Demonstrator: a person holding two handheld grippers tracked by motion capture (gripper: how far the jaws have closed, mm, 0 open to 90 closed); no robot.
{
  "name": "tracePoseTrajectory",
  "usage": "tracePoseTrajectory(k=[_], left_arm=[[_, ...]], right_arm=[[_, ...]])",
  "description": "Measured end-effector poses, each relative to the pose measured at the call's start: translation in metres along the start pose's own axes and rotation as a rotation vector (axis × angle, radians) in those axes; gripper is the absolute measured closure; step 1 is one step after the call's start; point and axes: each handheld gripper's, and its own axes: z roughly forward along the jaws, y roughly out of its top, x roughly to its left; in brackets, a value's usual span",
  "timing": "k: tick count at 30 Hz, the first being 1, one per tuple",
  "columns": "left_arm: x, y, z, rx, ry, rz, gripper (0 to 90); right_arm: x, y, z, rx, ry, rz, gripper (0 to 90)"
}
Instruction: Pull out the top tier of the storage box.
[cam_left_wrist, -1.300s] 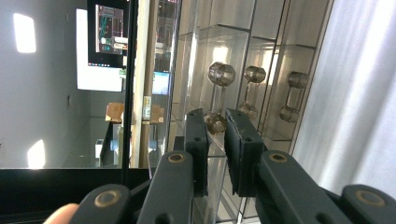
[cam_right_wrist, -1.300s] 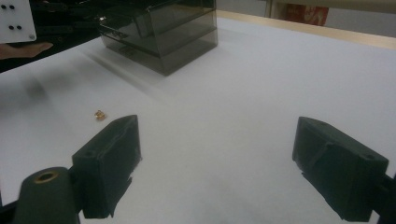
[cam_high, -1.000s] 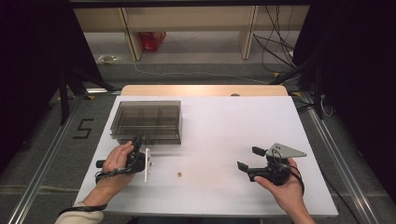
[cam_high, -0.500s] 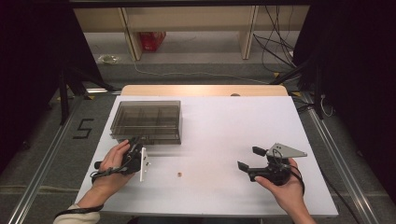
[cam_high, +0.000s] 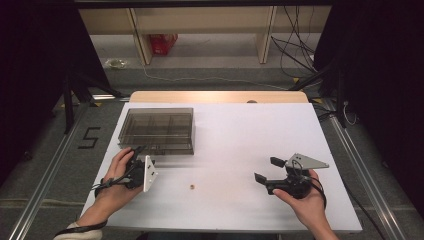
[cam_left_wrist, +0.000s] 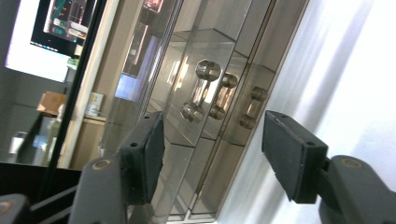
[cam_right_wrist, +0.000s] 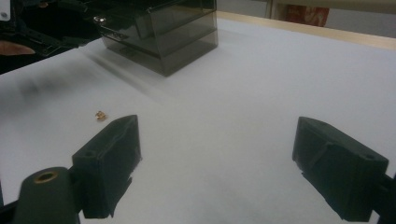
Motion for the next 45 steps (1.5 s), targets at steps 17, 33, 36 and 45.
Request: tracePoseTrajectory(k=[17,33,36,45], left_arm=[[0.01,0.001,-0.009,-0.011,-0.088,-0.123,28.8],[0.039,-0.002,-0.008,0.017,-0.204,-0.174,25.3],[0.052,-0.004,-0.01,0.021,-0.251,-0.205,26.2],[0.091,-0.014,-0.002,0.093,-0.381,-0.208,33.2]], right_arm=[[0.001,0.0,0.001,0.006,0.005,-0.004,16.0],[0.0,0.0,0.002,0.012,0.003,-0.003,16.0],[0.0,-0.001,0.002,0.018,0.001,-0.004,16.0],[0.0,-0.002,0.003,0.024,-0.006,0.009,16.0]])
